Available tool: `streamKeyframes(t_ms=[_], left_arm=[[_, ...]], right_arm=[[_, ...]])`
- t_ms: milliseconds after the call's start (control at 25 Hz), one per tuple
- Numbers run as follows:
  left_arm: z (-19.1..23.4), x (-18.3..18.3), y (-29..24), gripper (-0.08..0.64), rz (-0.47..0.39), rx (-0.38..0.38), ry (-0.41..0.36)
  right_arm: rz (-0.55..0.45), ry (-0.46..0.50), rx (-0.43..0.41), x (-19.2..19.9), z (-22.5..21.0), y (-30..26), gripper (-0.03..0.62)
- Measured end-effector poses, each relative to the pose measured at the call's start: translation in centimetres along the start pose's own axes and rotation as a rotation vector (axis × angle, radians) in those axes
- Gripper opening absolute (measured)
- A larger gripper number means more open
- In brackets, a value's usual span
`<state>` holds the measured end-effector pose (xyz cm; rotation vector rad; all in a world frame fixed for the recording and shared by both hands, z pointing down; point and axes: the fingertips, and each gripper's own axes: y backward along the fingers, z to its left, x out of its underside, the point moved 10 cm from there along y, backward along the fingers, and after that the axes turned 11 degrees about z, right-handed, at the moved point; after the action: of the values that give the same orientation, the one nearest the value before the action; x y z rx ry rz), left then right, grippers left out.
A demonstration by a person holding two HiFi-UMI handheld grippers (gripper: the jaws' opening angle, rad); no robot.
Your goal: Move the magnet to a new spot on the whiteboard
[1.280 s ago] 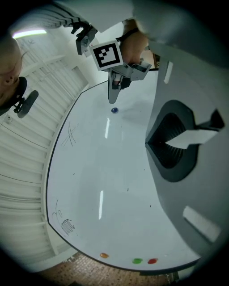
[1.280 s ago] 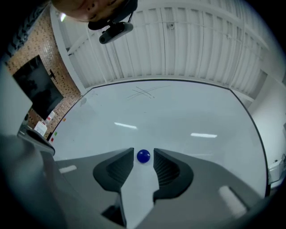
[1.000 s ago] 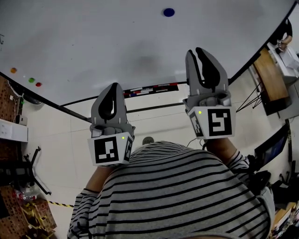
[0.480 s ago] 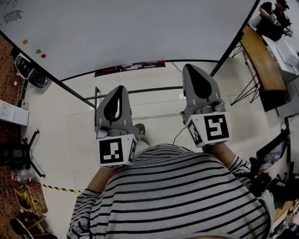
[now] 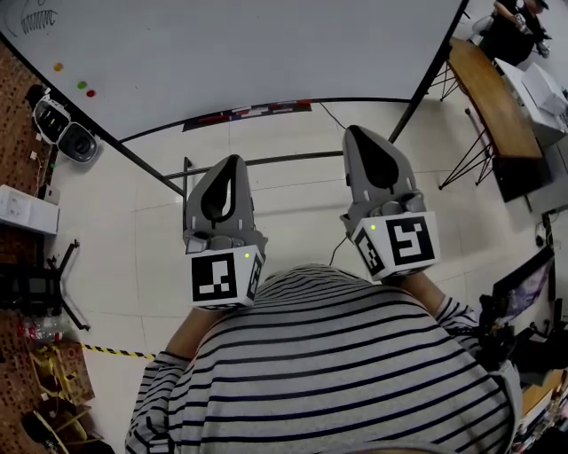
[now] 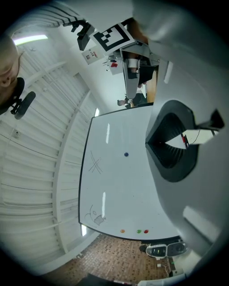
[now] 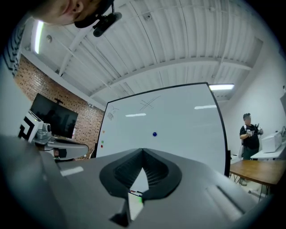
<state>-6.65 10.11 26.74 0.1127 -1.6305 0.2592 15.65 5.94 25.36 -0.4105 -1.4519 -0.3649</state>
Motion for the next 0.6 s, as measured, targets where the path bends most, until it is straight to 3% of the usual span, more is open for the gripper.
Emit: streamKeyframes(t_ms=[600], left_arm=[[3.2,0.3,1.6,0.015,0.005,0.041,0.020]], right_arm=[[0.009,0.018,0.027,-0.7,4.5,-0.4,0.000]])
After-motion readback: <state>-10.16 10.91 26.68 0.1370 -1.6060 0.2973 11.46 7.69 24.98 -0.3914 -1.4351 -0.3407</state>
